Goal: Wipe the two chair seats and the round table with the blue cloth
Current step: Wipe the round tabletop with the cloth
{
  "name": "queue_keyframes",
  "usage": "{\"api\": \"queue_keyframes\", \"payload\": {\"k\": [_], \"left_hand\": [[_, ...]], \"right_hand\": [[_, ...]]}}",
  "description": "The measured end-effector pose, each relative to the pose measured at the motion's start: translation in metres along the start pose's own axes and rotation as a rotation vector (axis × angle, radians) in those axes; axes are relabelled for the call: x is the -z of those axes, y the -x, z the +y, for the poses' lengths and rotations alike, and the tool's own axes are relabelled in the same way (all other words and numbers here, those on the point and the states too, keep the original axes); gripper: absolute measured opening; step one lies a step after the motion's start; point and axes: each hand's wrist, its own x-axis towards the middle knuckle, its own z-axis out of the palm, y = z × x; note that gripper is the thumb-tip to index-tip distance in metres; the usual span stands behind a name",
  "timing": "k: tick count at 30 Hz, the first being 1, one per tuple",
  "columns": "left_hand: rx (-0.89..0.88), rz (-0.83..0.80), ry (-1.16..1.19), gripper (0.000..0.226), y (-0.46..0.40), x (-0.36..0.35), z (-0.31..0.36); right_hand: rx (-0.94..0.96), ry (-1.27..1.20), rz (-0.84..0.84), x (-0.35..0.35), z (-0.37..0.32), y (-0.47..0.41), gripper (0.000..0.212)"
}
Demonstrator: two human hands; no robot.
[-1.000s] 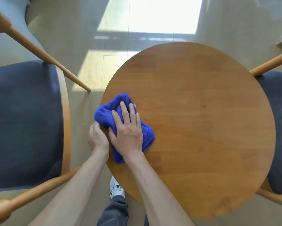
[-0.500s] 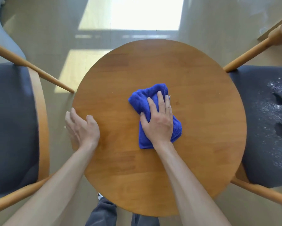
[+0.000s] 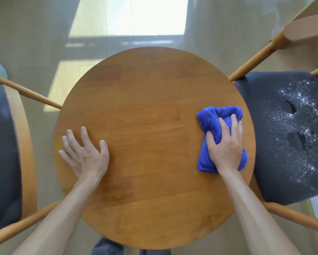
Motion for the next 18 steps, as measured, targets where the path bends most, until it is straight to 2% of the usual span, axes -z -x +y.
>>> {"api": "queue_keyframes", "payload": {"k": [5, 9, 15, 18], "left_hand": [[-0.006, 0.007, -0.06, 0.065, 0.001, -0.001, 0.002], [0.001, 0.025, -0.08, 0.065, 0.001, -0.002, 0.002], [-0.003, 0.047, -0.069, 0.064, 0.001, -0.007, 0.001], [-0.005, 0.047, -0.065, 0.064, 0.0, -0.008, 0.0]], "right_hand": [[-0.171, -0.019, 0.016, 0.017, 0.038, -0.012, 0.06], [-0.297, -0.024, 0.05, 0.017, 0.038, -0.017, 0.06], [-0.359, -0.012, 0.093, 0.005, 0.011, -0.023, 0.059], [-0.294, -0.009, 0.087, -0.011, -0.021, -0.033, 0.057]]}}
